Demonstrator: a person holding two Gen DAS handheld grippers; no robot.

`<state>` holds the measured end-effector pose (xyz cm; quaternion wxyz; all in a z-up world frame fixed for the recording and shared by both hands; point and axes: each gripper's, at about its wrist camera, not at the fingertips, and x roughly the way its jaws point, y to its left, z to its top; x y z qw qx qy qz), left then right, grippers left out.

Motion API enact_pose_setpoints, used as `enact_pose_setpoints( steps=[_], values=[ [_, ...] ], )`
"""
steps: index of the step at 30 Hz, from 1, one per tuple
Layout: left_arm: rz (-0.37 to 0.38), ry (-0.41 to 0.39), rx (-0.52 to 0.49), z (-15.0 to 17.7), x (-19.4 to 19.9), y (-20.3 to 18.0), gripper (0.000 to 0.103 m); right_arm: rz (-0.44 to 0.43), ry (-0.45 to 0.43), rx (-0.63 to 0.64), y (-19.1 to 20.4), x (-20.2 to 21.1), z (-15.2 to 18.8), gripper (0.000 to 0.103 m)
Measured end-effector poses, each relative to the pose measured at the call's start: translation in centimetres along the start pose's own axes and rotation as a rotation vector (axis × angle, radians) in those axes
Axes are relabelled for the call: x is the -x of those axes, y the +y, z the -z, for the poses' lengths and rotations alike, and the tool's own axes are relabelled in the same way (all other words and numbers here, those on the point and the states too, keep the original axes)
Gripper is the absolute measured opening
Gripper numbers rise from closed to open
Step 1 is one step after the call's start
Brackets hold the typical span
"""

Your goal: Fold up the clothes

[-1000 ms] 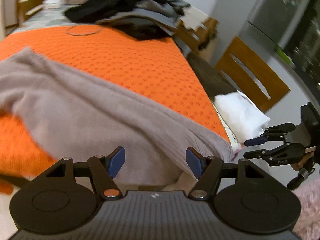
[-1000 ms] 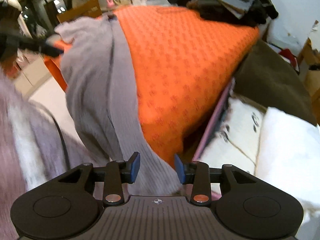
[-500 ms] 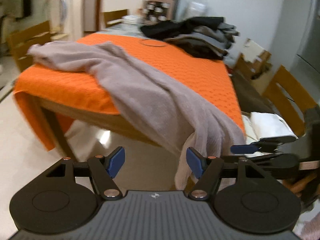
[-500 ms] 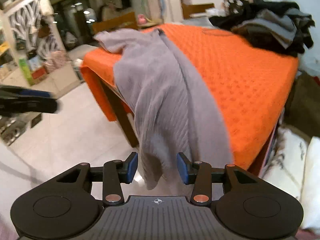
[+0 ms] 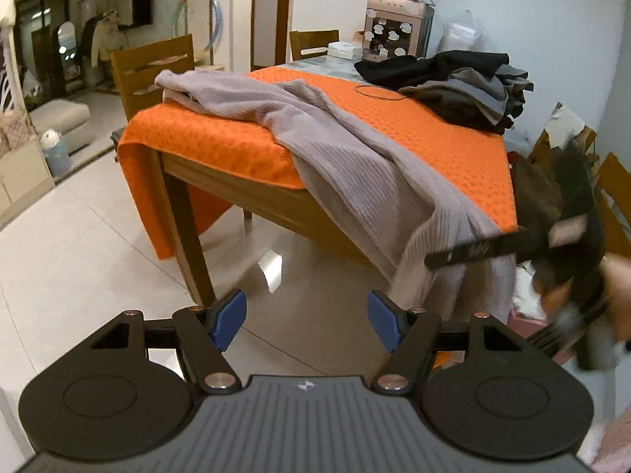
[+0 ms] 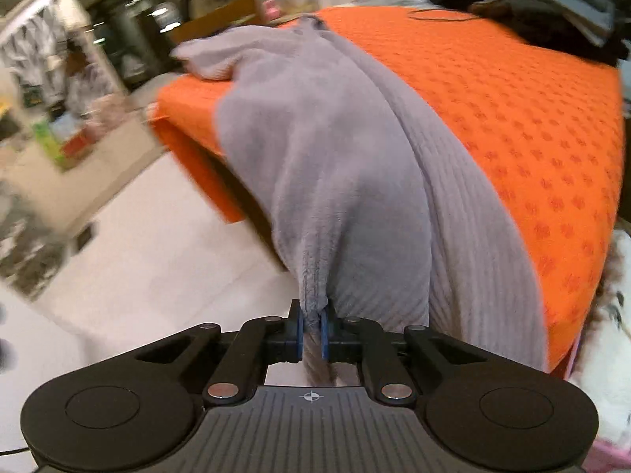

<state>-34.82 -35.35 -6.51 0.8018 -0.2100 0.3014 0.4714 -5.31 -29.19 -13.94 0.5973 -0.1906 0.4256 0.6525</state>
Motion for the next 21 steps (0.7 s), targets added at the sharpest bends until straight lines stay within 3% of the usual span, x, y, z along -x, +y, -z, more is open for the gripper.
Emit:
enact_pose_setpoints(
  steps=[7,15,21],
  values=[
    [0.031,0.0,0.22,2.1,-0.8,-6.3,0.074,-0.252,0.159,-0.021,-1.9,4.9,-4.8,0.01],
    [-0.057,-0.053,0.41,4.4,-1.8,-12.6,0.074,-0.376,0.253,-0.015,-3.3,6.7,-8.3,0.01],
    [-0.167,-0.126,0.413,4.7,-3.2,-16.7,0.073,-0.419,0.325,-0.003,-3.7,7.2,-9.4,0.01]
  ],
)
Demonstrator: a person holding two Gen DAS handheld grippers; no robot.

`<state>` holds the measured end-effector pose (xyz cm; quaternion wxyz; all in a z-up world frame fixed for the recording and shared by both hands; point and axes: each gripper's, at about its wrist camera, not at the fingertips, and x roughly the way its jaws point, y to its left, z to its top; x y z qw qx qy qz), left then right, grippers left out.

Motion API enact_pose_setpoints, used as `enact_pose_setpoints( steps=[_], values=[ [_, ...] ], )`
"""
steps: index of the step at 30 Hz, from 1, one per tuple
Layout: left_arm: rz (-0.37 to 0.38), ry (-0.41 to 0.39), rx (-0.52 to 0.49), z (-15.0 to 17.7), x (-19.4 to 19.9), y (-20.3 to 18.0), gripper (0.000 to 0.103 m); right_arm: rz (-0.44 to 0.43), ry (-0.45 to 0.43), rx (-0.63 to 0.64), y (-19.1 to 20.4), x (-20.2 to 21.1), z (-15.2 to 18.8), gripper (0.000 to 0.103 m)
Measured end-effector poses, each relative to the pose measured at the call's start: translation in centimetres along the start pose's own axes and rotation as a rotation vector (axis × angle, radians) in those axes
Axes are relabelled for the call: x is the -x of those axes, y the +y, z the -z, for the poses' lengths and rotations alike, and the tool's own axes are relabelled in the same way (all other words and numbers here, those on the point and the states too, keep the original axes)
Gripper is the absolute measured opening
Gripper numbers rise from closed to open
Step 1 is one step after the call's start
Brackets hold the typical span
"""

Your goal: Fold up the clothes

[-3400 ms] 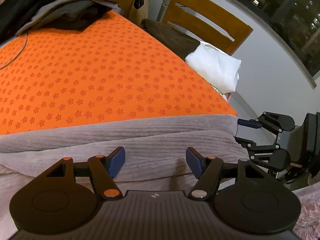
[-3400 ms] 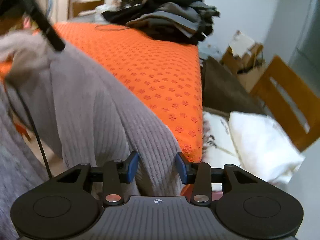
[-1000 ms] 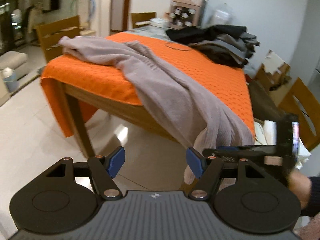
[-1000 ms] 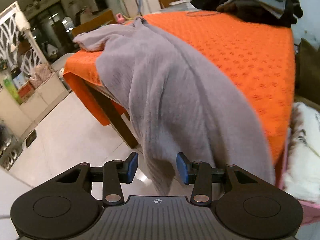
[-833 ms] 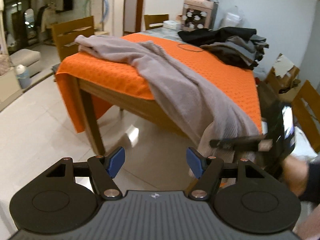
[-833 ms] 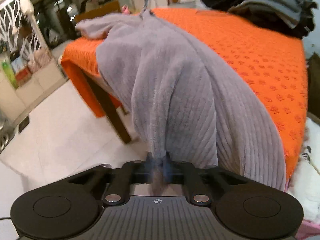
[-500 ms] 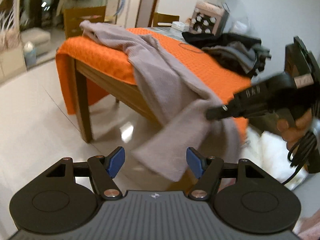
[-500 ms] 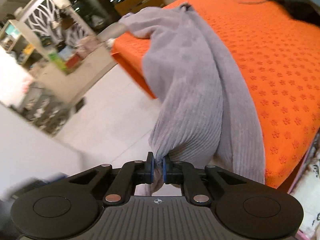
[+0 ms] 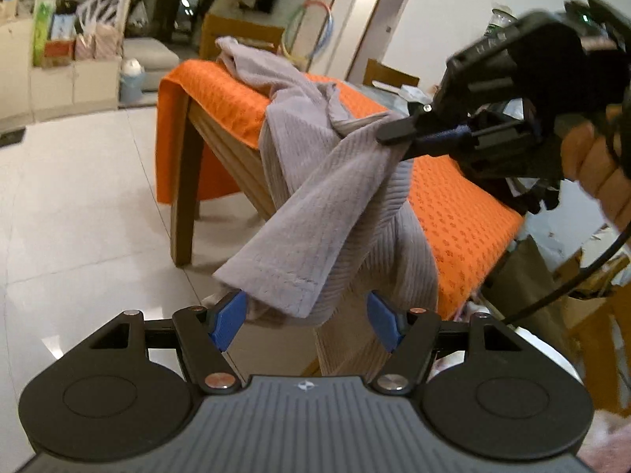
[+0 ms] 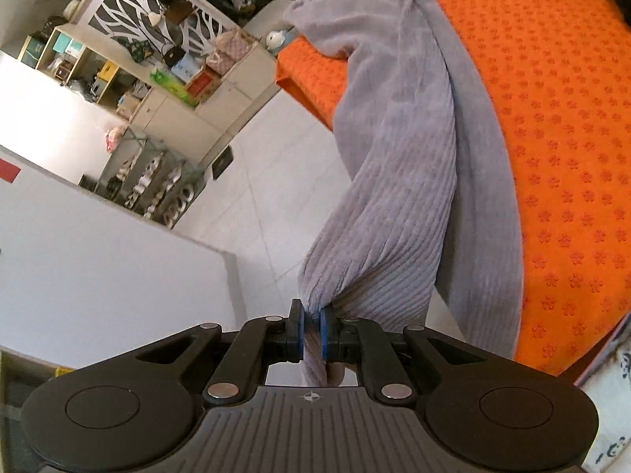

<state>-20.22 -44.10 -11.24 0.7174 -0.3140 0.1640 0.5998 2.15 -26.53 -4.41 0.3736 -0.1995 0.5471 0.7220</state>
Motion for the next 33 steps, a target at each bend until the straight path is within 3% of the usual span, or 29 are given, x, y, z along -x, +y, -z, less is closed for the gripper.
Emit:
enact_pose_setpoints(
  steps=[2,6,10,18,24,33],
  values=[
    [-0.033,-0.029,-0.008,0.4,-0.2,-0.8,0.072,-0.013,0.018,-0.01,0.0,0.3,-0.2,0.01],
    [-0.061,-0.091,-0.015,0.6,0.4,-1.5,0.056,-0.034,0.04,-0.019,0.0,1.1,-0.5,0.01],
    [-0.058,-0.158,-0.029,0.1,1.0,-2.6,0.046,-0.062,0.048,-0.048,-0.3,1.6,-0.7,0.01],
    [-0.098,-0.139,0.003,1.1,1.8,-2.7,0.046,-0.083,0.035,-0.058,-0.2,2.5,-1.4,0.01],
    [-0.08,-0.124,-0.041,1.5,1.4,-2.6,0.046,-0.085,0.03,-0.055,0.3,2.4,-1.7,0.01],
    [-0.08,-0.201,-0.069,0.4,2.2,-2.9,0.043,-0.073,0.016,-0.045,1.1,2.2,-1.9,0.01]
  ],
)
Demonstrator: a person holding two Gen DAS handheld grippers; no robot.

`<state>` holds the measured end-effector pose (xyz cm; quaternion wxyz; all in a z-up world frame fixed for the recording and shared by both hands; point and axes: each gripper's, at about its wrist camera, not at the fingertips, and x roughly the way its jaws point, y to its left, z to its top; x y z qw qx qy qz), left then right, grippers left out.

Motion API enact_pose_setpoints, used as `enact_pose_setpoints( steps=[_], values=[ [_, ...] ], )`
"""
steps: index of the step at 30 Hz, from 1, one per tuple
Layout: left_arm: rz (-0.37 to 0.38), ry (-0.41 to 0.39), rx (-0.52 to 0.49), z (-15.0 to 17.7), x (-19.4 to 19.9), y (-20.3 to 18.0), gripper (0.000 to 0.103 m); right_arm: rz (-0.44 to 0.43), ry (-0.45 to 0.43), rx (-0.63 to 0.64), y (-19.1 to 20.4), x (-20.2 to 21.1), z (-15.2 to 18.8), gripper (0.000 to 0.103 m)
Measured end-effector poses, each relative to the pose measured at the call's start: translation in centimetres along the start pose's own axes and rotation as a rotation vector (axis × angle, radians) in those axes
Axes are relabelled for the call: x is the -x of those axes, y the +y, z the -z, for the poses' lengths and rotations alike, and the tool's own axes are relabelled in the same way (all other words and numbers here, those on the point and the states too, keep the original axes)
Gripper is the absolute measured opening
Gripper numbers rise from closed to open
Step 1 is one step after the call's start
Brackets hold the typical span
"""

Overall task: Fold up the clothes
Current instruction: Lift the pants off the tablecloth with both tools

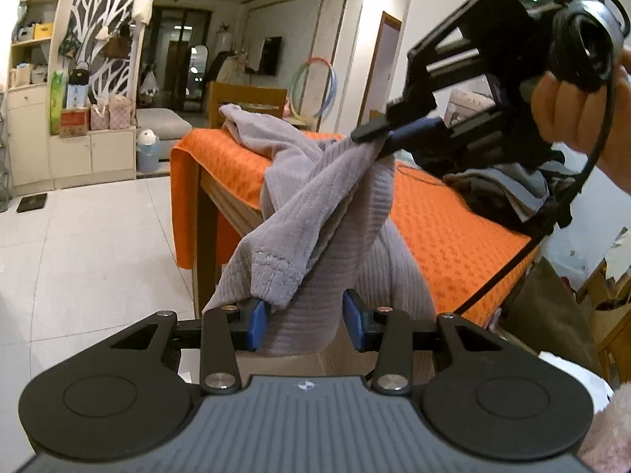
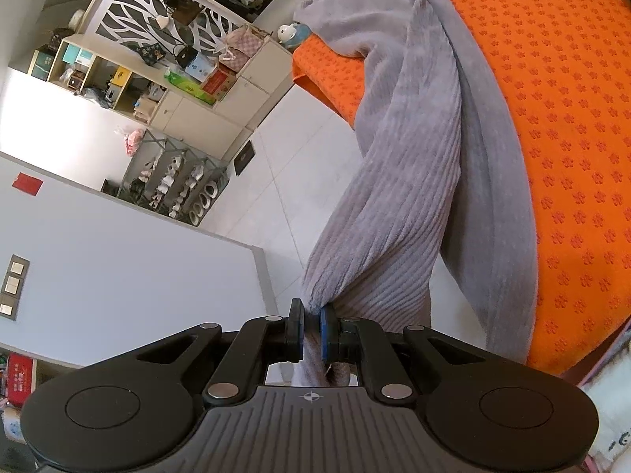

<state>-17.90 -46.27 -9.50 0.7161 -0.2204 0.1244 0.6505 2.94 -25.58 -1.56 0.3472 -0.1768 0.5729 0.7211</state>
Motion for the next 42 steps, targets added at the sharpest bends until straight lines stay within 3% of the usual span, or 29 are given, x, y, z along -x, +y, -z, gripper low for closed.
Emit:
enact_pose_setpoints(
  steps=[3,8,20,26,35,38,39,40,42],
  values=[
    [-0.015,-0.039,0.007,-0.9,0.5,0.3,0.036,0.01,-0.004,-0.001,0.1,-0.3,-0.3,0.01],
    [-0.016,-0.111,-0.022,-2.7,1.5,0.4,0.035,0.022,0.006,-0.006,-0.1,-0.4,-0.6,0.01],
    [-0.04,-0.09,-0.031,-2.5,-0.1,1.6,0.035,0.014,0.002,0.009,-0.4,0.8,-1.1,0.01],
    [0.027,-0.131,-0.108,-3.5,0.5,0.9,0.035,0.017,0.002,0.026,-0.5,1.2,-1.5,0.01],
    [0.173,-0.055,-0.147,-2.7,-0.4,0.3,0.034,-0.018,-0.006,-0.006,-0.4,1.5,-2.2,0.01],
    [0.161,-0.06,-0.165,-2.4,-0.5,0.0,0.034,-0.024,-0.007,0.001,0.0,1.5,-2.4,0.01],
    [0.16,-0.061,-0.158,-2.6,-0.5,0.0,0.031,-0.023,-0.006,0.006,0.2,1.4,-2.4,0.01],
    [0.174,-0.051,-0.14,-3.0,-0.3,0.3,0.017,-0.019,-0.004,0.014,0.3,1.3,-2.5,0.01],
    [0.2,-0.031,-0.106,-3.8,0.1,0.8,0.007,-0.001,0.0,0.037,0.6,1.0,-2.6,0.01]
  ],
)
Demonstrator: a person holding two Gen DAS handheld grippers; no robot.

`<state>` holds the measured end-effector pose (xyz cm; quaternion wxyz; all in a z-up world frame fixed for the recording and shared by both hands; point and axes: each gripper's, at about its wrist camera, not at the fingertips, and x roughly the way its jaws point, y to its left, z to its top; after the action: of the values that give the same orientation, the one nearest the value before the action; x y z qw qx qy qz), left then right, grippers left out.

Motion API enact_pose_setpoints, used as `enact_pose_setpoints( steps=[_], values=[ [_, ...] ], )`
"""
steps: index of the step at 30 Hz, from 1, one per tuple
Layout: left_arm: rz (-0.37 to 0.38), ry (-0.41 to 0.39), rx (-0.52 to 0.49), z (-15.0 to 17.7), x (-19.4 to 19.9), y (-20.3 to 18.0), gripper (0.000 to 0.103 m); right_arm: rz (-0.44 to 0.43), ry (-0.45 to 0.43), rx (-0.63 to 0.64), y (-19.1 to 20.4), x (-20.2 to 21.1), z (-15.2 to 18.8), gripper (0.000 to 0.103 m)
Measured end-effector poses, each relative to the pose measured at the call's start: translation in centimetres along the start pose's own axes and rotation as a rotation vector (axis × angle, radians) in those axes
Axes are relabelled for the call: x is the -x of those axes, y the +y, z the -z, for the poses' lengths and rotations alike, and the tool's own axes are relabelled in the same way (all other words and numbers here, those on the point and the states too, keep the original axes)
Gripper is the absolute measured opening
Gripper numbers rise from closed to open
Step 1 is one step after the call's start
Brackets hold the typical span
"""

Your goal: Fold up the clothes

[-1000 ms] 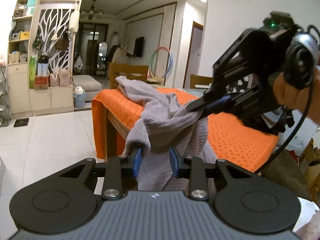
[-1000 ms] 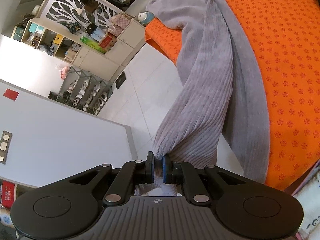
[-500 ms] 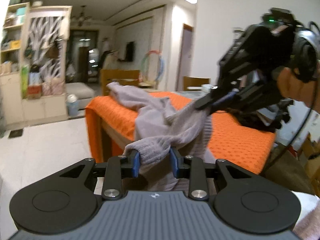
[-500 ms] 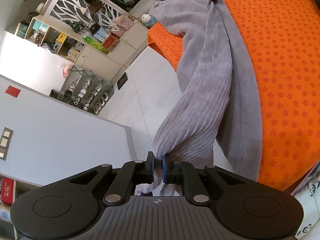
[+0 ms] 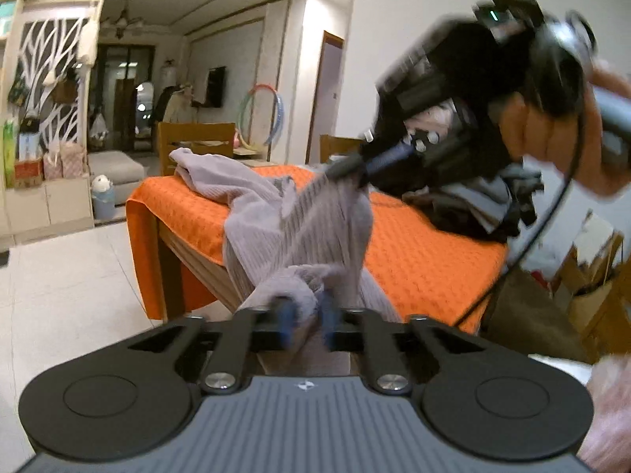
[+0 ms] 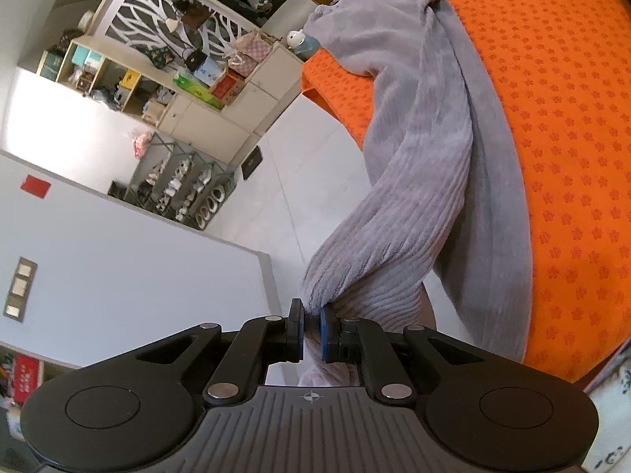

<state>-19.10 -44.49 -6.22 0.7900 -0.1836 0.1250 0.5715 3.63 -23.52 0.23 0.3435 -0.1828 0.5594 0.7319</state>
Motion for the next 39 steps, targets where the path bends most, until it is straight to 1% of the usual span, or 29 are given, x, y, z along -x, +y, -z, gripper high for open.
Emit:
enact_pose_setpoints(
  steps=[3,5,7,9,11,12,13,15,17,21,23,27,31,35,39],
  values=[
    [0.046,0.022,0.06,-1.2,0.8,0.8,0.005,0.044,0.008,0.056,0.3,-0.4,0.1,0.011],
    [0.113,0.037,0.136,-2.0,1.8,1.7,0.004,0.069,0.016,0.093,0.4,-0.6,0.5,0.015],
    [0.179,0.049,0.252,-2.6,2.9,2.8,0.004,0.08,0.022,0.105,0.1,-0.6,0.9,0.018],
    [0.216,0.061,0.335,-3.1,3.8,3.7,0.004,0.084,0.028,0.106,-0.3,-0.5,1.5,0.026],
    [0.234,0.072,0.373,-3.7,4.6,4.2,0.004,0.087,0.026,0.118,-0.5,0.0,2.3,0.036],
    [0.236,0.079,0.385,-4.0,4.9,4.4,0.004,0.089,0.024,0.125,-0.6,0.3,2.7,0.037],
    [0.236,0.086,0.393,-4.2,5.2,4.5,0.004,0.092,0.021,0.133,-0.7,0.5,3.2,0.041],
    [0.218,0.096,0.368,-4.5,5.7,4.1,0.004,0.081,0.021,0.12,-1.0,1.2,4.1,0.045],
    [0.202,0.106,0.328,-4.8,6.0,3.6,0.004,0.04,0.032,0.059,-1.7,1.8,4.9,0.051],
    [0.17,0.112,0.251,-4.6,6.2,1.9,0.004,-0.057,0.077,-0.098,-3.4,1.7,6.0,0.053],
    [0.145,0.109,0.234,-4.6,6.0,1.4,0.004,-0.062,0.074,-0.122,-3.8,1.8,6.4,0.053],
    [0.077,0.079,0.222,-5.5,6.1,1.1,0.004,-0.003,-0.004,-0.038,-4.3,3.6,7.1,0.053],
    [0.024,0.057,0.213,-7.5,6.4,1.3,0.004,0.057,-0.086,-0.027,-6.6,5.0,9.1,0.053],
    [0.008,0.054,0.185,-9.9,6.7,1.5,0.004,0.168,-0.164,-0.024,-9.4,5.3,12.7,0.052],
    [0.029,0.066,0.139,-12.2,6.4,1.7,0.004,0.257,-0.234,-0.06,-11.6,3.8,17.0,0.051]
  ],
)
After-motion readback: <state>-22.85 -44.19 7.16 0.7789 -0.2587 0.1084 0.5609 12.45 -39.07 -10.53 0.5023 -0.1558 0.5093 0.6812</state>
